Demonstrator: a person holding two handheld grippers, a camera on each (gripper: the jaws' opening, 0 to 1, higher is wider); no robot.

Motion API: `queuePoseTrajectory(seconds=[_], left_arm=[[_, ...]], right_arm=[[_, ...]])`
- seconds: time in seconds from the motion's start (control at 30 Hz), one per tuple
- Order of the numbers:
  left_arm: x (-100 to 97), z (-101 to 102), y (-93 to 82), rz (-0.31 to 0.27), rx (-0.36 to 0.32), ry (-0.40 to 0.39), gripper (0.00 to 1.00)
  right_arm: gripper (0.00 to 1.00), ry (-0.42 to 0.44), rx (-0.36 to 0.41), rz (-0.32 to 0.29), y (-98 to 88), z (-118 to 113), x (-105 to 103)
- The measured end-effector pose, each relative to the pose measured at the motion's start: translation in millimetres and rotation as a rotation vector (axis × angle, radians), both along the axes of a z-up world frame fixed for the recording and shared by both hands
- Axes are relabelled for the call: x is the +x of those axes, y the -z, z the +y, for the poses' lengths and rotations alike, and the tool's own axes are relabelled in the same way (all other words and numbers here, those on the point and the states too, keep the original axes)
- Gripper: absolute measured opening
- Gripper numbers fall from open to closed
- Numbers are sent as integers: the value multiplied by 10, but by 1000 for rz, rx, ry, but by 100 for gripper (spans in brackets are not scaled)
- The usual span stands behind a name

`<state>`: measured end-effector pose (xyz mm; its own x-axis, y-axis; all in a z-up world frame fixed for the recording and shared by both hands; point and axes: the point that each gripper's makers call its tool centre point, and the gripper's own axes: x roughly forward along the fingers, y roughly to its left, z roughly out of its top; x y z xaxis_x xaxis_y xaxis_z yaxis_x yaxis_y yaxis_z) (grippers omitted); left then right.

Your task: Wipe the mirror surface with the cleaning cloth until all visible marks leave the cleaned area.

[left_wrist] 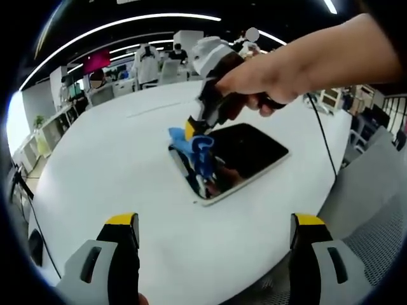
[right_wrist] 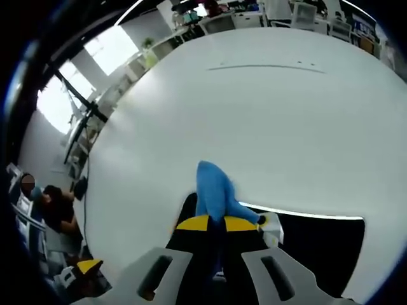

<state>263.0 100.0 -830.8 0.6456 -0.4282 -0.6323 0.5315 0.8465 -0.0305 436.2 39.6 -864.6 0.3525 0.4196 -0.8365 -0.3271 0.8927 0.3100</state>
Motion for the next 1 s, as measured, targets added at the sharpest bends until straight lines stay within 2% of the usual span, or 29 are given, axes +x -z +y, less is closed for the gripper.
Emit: queuePoseTrajectory(seconds=[0.17,0.57,1.0], left_arm=[[-2,-4,1,2,-2,1,99],[2,-10,-10,-1,-5,-1,99],[9,-1,-21,-9,2,-1,99]], right_arm=[[2,9,-7,0,35,-74,46],[2,19,-19,5,12,-159,16],[1,28,-31,8,4,-179,-79]])
